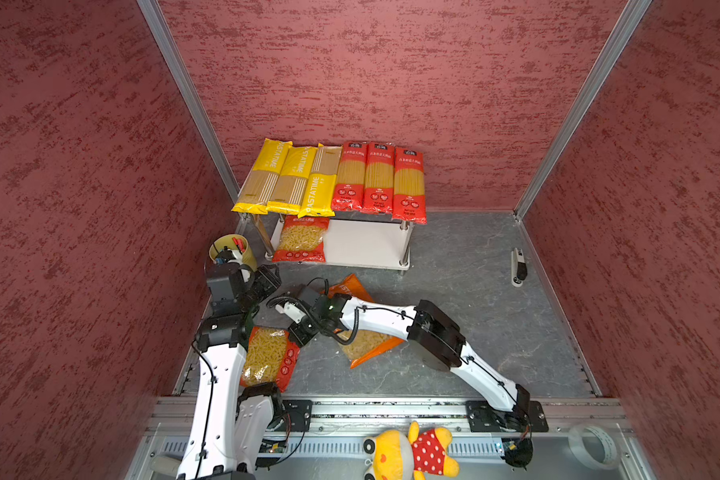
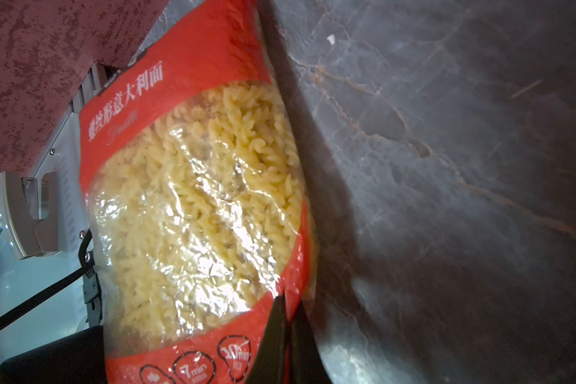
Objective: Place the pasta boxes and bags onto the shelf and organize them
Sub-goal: 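Grasp the red pasta bag with the right gripper and lift it, then grasp the red fusilli bag's other side with the left gripper while right holds it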
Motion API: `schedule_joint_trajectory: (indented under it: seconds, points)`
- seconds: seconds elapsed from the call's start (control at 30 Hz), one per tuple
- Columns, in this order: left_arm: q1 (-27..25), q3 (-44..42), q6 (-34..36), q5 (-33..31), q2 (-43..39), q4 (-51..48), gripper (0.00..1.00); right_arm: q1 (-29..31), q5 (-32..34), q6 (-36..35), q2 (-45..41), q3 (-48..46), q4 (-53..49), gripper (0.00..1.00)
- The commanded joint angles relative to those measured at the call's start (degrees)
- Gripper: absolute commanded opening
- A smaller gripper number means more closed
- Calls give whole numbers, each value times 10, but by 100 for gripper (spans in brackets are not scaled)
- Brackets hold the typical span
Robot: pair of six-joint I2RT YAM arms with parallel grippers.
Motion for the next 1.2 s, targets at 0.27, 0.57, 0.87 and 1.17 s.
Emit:
schedule_joint_trajectory:
  seconds: [0.27, 0.57, 0.87, 1.17]
  points:
    - [-46, 49, 21, -3, -7, -11, 59, -43, 147, 21, -267, -204, 70, 0]
    - [-195, 8, -24, -70, 7, 30, 59, -96, 186, 286, -495, -587, 252, 0]
    - [-332, -68, -98, -198, -1, -2, 59, -93, 147, 313, -505, -654, 263, 10]
    - [-392, -157, -217, -262, -58, -60, 65, -118, 88, 216, -569, -654, 174, 35]
